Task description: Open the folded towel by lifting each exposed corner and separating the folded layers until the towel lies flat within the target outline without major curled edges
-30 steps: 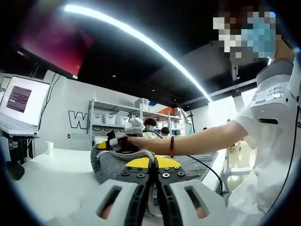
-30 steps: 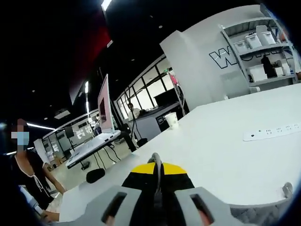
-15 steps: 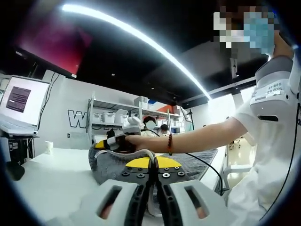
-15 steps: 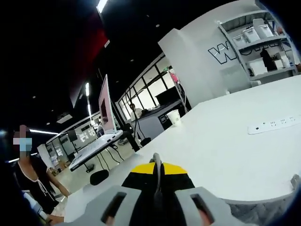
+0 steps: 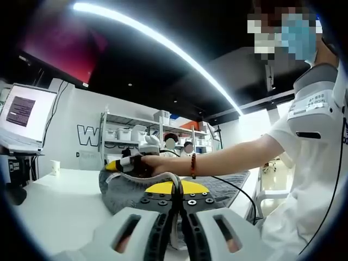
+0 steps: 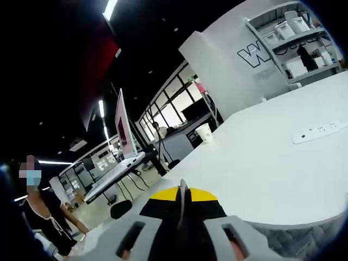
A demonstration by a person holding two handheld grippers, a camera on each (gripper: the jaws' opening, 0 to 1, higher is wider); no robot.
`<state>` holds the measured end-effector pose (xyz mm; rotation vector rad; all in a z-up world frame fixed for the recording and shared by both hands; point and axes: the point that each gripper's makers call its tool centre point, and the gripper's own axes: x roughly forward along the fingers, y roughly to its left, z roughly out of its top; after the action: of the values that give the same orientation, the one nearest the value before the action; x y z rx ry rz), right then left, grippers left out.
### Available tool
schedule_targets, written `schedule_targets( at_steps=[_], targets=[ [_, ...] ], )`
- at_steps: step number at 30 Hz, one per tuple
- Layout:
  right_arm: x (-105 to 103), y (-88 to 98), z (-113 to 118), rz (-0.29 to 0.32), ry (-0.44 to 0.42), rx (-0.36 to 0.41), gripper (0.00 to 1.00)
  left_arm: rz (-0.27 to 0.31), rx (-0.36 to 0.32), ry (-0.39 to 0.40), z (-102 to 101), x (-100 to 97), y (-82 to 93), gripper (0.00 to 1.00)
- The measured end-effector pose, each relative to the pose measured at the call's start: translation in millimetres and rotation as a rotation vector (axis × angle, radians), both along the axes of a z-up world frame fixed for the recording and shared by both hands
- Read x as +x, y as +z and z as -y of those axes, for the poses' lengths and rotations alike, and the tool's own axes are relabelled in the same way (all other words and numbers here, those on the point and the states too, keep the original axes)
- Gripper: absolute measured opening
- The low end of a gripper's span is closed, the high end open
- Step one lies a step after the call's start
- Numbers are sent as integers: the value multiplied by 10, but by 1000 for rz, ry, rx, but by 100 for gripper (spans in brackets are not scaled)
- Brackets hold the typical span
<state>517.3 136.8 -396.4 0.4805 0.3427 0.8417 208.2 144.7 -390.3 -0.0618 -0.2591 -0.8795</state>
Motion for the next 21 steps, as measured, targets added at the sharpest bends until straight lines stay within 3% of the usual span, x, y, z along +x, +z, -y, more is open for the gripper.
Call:
schedule_targets(
  at_steps=[8, 12, 18, 21],
  targets=[
    [4, -16, -48, -15, 15, 23, 5, -13, -13, -8, 5, 19, -23, 1],
    [28, -87, -43, -13, 16, -10, 4, -15, -11, -9, 12, 21, -30, 1],
    [-238, -282, 26, -14, 34, -96, 5, -21, -13, -5, 5, 32, -44, 1],
    [-266, -358, 75, -4, 44, -142, 5, -19, -10, -2, -2, 29, -45, 1]
  ],
)
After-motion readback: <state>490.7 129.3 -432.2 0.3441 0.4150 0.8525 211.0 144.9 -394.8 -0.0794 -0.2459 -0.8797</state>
